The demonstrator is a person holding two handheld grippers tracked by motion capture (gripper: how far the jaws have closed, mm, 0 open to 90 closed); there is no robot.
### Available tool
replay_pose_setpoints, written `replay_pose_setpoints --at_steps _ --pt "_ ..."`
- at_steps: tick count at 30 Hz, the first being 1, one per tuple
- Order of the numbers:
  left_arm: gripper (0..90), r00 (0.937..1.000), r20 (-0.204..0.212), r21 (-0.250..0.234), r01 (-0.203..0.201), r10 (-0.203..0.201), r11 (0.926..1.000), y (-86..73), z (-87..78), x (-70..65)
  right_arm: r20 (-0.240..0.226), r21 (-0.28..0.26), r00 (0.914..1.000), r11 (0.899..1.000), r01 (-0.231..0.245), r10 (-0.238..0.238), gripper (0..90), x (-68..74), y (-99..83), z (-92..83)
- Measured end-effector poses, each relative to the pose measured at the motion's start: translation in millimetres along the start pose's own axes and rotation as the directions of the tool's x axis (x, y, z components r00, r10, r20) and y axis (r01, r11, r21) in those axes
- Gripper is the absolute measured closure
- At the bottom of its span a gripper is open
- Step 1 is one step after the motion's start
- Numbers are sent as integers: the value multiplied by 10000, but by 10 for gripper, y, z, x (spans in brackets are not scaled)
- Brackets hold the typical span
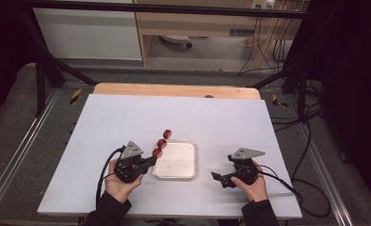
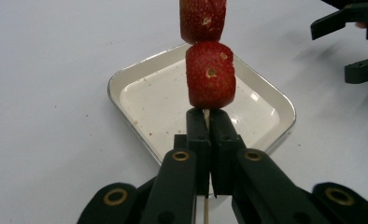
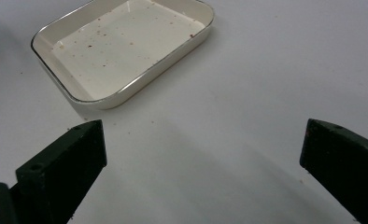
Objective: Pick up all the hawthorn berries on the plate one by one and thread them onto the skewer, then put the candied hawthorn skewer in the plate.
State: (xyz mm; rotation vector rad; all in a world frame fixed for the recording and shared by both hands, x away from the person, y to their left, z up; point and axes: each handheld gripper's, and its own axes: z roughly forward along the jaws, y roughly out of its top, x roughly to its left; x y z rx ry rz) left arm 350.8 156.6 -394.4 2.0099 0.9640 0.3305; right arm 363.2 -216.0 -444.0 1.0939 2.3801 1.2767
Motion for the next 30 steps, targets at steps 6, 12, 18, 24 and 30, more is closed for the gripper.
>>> replay_pose_setpoints --at_steps 6,12,18,24,30 --pt "878 9999 77 492 -103 100 9987 104 144 -52 142 -227 9996 9994 -251 254 14 -86 -101 -133" --pt "878 10000 78 984 -46 39 9951 181 315 -96 191 -253 9989 9988 -429 434 15 -128 -174 -188" --pt "878 9999 -68 1627 -72 84 9867 192 490 -126 220 -128 9988 9990 -437 440 14 -128 -211 -192" --pt "877 9997 -239 2396 -38 99 9709 160 666 -157 188 -159 9989 9990 -420 423 14 -124 -219 -212" --pt "877 9989 -437 3031 -44 185 9529 132 777 -190 100 -250 9987 9985 -487 490 14 -128 -228 -231"
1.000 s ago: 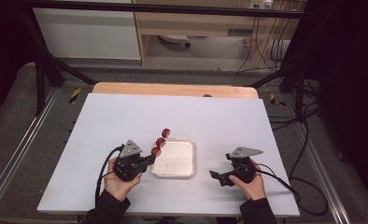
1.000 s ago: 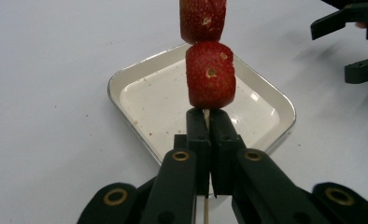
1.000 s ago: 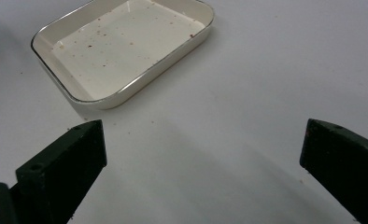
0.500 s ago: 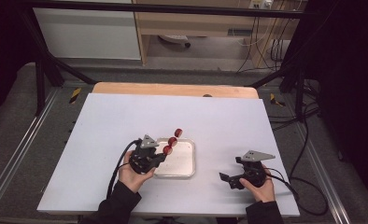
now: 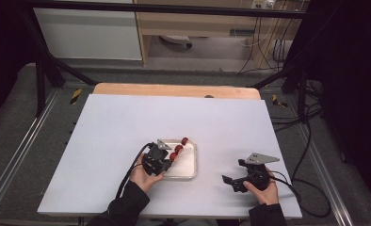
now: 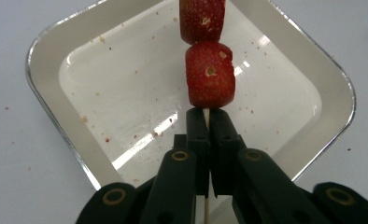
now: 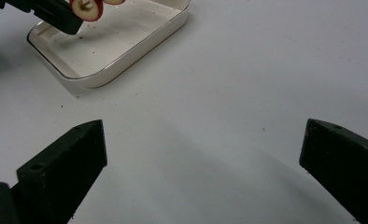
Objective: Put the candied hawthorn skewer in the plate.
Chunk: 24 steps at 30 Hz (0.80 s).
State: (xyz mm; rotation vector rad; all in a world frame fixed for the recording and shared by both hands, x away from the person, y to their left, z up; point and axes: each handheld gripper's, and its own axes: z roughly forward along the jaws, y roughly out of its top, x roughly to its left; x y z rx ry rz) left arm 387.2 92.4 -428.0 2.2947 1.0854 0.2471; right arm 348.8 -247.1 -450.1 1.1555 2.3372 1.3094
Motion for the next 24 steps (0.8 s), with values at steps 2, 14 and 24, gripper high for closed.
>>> replay_pose_setpoints --at_steps 2,14,24 --pt "877 9999 -133 160 -26 29 9999 -6 19 -13 -39 -19 10000 10000 -64 64 14 0 -1 -6" --pt "855 9997 -221 85 -133 135 9999 -44 19 -23 -64 -26 9999 10000 -82 82 14 -4 -5 -1" --pt "642 9952 301 -626 -908 928 9939 -158 -192 72 -1 -77 9999 9999 -139 139 14 -5 -1 -12"
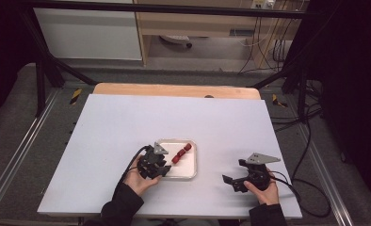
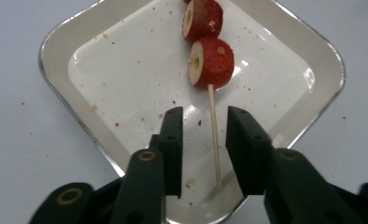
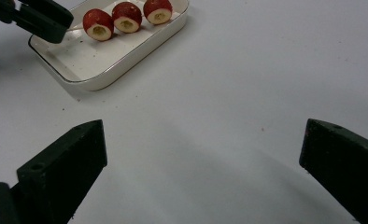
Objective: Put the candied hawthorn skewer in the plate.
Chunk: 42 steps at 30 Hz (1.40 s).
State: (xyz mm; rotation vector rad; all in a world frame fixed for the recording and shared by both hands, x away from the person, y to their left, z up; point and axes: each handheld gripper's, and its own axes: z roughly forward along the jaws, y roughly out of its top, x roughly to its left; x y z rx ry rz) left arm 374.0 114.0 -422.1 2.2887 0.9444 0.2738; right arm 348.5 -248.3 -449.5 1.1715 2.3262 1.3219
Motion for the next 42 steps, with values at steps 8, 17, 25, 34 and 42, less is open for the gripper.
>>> replay_pose_setpoints --at_steps 8,17,25,34,42 --pt "351 9960 737 -1041 -435 514 9936 -133 -304 177 24 -59 10000 10000 -62 62 13 -1 6 -11" --pt "133 9978 447 -1128 -436 489 9927 -422 -489 405 21 -20 10000 10000 -90 90 11 -1 5 -15" --pt "63 9999 159 -1394 8 14 9902 -745 -576 607 12 125 10000 9999 -57 57 11 -1 -2 -3" --pt "47 9989 28 -1873 456 -459 9812 -1044 -688 796 45 234 10000 9997 -46 45 10 -11 -22 6" --pt "51 9981 23 -1929 613 -620 9793 -1150 -701 864 6 335 10000 9994 -60 60 10 1 -31 3"
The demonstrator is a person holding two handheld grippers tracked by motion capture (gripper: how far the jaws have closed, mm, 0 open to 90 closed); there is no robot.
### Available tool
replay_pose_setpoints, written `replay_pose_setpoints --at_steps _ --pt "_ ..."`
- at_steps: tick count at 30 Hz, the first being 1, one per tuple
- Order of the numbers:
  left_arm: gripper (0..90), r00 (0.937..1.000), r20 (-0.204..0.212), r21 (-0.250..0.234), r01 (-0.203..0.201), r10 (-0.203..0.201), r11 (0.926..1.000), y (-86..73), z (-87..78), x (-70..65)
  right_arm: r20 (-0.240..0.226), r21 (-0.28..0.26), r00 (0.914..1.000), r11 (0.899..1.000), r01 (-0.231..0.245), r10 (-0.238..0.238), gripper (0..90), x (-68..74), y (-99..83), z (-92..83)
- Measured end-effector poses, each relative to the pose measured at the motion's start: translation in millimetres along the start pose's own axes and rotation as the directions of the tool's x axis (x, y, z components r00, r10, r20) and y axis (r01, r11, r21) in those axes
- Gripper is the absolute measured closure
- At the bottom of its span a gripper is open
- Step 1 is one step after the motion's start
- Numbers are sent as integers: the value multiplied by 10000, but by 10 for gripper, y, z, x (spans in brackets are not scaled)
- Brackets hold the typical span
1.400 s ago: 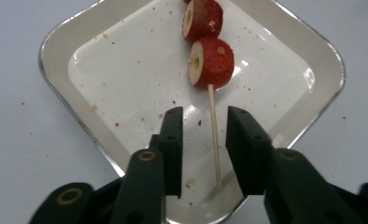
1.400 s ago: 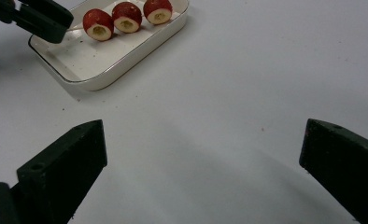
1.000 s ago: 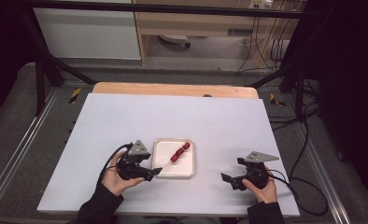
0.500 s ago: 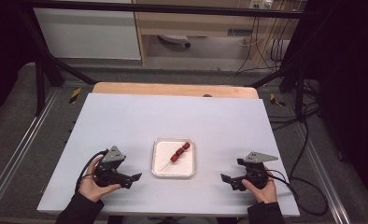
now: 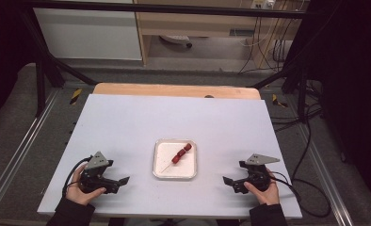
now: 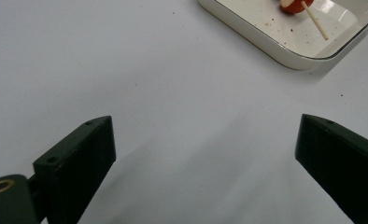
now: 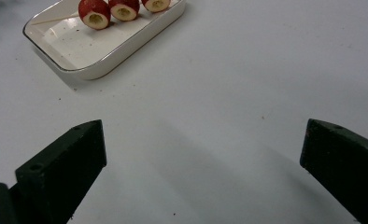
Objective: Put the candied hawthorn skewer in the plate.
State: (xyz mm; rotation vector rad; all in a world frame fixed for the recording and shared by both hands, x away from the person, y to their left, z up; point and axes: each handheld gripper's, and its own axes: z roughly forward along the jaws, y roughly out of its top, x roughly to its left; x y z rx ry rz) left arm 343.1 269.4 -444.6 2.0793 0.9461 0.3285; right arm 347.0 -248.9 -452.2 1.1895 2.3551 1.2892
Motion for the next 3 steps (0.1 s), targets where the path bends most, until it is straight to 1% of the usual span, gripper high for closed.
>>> replay_pose_setpoints --at_steps 3 --pt "51 10000 -16 15 5 -5 10000 -6 -3 9 -15 23 10000 10000 54 -54 9 -1 -1 -4"
